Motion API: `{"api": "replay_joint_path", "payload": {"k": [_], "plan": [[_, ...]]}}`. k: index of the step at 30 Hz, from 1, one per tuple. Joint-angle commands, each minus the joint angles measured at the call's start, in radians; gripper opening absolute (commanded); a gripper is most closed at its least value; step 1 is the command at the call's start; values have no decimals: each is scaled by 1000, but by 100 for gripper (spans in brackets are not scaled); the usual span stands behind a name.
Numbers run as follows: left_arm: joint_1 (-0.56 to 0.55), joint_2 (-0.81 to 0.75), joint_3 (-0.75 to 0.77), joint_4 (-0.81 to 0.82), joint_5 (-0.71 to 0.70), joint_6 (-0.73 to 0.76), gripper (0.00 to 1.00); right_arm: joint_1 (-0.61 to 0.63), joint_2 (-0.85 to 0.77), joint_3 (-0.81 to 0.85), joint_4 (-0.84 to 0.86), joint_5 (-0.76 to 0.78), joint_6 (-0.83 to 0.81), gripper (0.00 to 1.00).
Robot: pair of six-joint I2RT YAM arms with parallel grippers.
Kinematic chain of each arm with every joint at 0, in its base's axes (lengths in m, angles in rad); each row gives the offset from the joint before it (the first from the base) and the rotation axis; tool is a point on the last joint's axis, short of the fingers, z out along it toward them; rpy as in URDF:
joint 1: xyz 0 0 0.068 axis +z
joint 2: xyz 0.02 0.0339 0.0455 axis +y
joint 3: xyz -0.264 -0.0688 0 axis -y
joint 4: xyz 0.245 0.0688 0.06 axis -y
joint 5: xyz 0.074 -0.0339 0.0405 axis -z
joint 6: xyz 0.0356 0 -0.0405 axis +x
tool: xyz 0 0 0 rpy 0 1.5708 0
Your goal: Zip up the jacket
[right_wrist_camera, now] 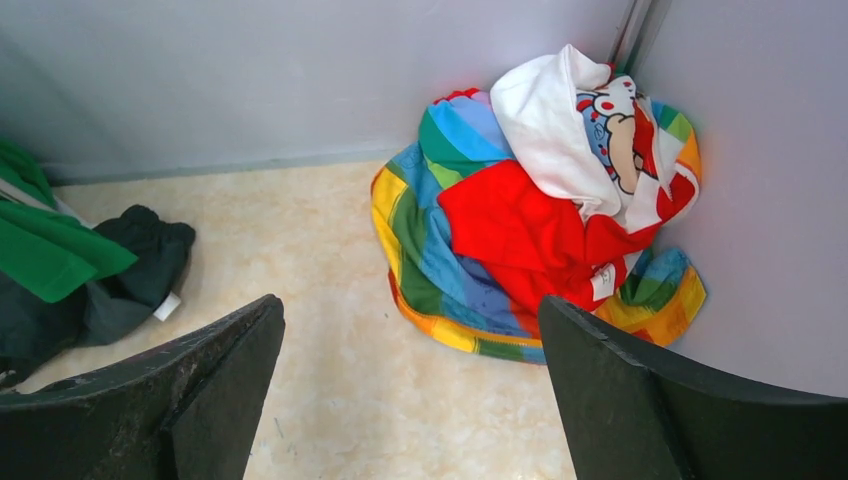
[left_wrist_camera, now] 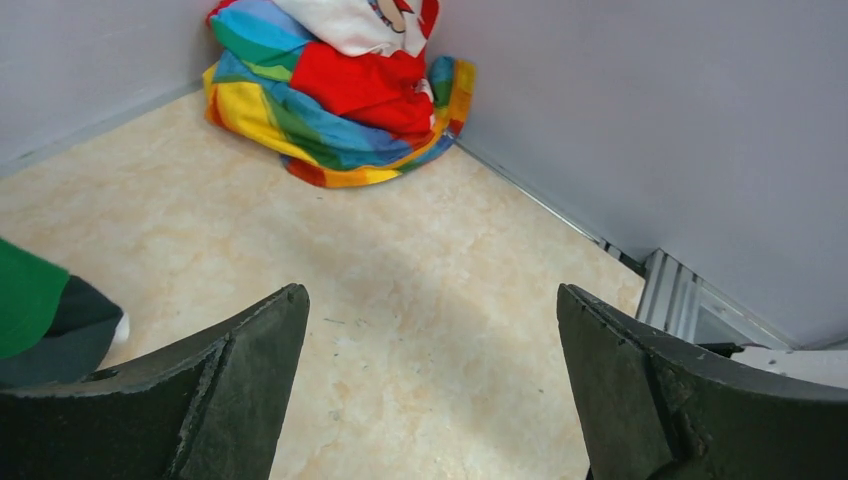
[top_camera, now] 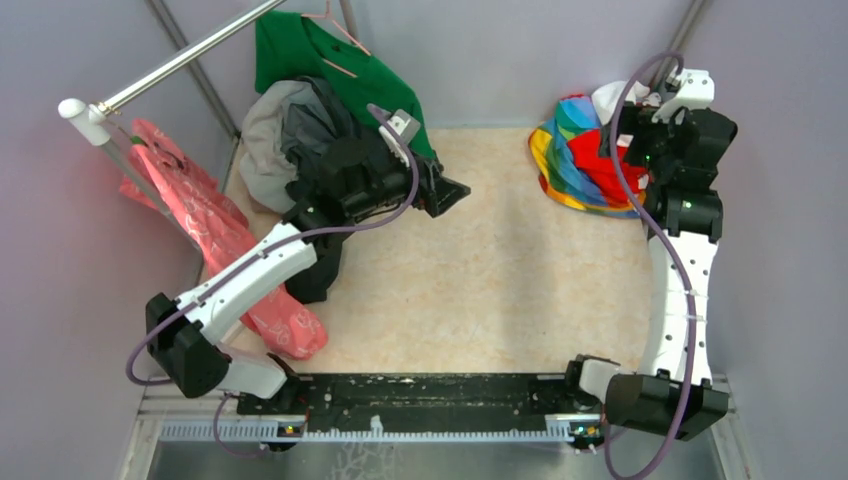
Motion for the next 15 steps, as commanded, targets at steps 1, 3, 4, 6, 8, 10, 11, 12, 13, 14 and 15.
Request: {"api": "replay_joint_path", "payload": {"k": [1,3,4,6,8,10,11,12,13,14,15], "plan": [[49,-42,-38,69,4,-14,99,-4,15,-19,41,-16,-18,98],[78,-39,-50,75,54,-36,99,-4,22,-44,64,-62,-66,98],[96,-36,-56,81,97,-54,99,-3,28,-55,73,-88,-94,98],[132,-35,-73,92,160,-80,99,-3,44,-73,81,-149,-167,98],[167,-39,-87,89,205,-84,99,-5,63,-83,74,-236,-242,98],[199,-50,-107,70,223,-63,99,-4,86,-104,90,-296,-311,98],[208,-57,-120,61,224,-47,99,-3,100,-120,106,-311,-335,98],[214,-63,-133,53,226,-27,99,-3,116,-130,118,-320,-362,98],[217,-69,-148,42,225,-1,99,-3,137,-132,131,-318,-380,98],[220,-72,-160,30,220,23,99,-3,159,-129,144,-306,-381,98],[222,-75,-174,21,222,44,99,-3,185,-117,151,-287,-376,98]]}}
